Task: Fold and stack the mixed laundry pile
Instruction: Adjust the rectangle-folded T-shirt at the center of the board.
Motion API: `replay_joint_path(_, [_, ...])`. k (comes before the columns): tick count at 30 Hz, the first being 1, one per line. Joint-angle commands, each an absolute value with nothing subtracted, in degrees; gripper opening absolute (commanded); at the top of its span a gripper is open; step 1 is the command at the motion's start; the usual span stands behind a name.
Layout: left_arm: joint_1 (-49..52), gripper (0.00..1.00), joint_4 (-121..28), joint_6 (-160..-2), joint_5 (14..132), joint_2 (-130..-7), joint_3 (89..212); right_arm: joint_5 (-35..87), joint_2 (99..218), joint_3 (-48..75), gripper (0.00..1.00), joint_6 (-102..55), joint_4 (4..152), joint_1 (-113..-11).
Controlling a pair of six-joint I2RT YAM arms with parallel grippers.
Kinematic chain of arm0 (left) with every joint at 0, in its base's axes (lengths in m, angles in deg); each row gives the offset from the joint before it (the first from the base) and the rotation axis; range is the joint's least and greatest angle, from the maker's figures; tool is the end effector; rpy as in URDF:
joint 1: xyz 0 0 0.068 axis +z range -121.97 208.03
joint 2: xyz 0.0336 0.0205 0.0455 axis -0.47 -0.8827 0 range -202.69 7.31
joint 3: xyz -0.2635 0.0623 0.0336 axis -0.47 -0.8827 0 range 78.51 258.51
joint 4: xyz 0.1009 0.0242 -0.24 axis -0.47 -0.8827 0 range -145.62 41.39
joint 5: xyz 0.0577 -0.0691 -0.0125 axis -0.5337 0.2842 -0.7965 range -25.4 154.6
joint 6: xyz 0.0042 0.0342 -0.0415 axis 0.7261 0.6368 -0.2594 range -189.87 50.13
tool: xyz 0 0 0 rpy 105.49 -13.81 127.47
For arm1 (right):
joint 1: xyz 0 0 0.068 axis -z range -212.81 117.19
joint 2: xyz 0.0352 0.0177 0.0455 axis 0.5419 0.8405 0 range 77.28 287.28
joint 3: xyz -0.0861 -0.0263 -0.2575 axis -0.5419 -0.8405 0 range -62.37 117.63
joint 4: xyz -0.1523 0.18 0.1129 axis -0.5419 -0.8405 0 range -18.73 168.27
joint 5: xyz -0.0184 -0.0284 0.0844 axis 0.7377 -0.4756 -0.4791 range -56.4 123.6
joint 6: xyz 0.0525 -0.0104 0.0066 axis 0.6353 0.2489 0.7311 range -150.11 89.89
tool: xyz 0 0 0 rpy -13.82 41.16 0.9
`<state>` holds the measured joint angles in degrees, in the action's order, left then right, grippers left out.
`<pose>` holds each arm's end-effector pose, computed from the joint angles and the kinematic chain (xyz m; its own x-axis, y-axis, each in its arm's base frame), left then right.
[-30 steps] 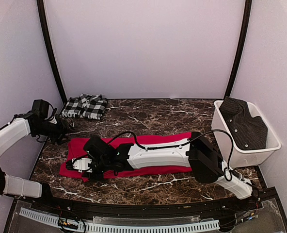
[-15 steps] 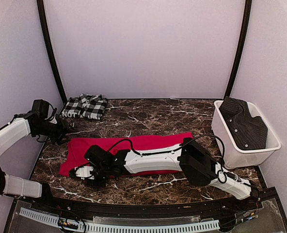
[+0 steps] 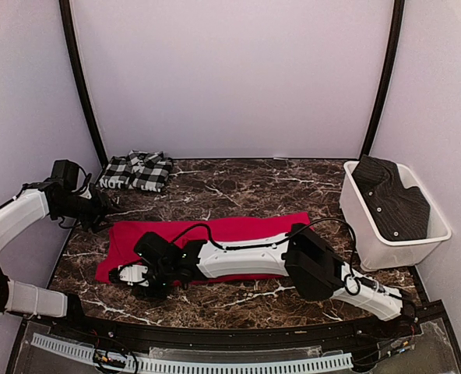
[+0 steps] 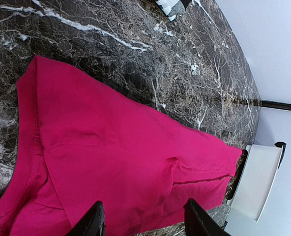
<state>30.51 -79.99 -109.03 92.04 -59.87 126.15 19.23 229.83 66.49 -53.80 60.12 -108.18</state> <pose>0.2356 -0.0063 0.2494 -0.7604 -0.5938 -0.2629 -0.2944 0.6761 -0.6754 0.1387 0.5669 0.1193 0.2410 -0.6176 -0.7487 -0.9688 -0.1991 -0.1476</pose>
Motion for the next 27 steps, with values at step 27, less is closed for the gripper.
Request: replay_joint_path(27, [31.0, 0.54, -80.5, -108.4, 92.8, -59.0, 126.8, 11.8, 225.3, 67.2, 0.00, -47.0, 56.8, -107.0])
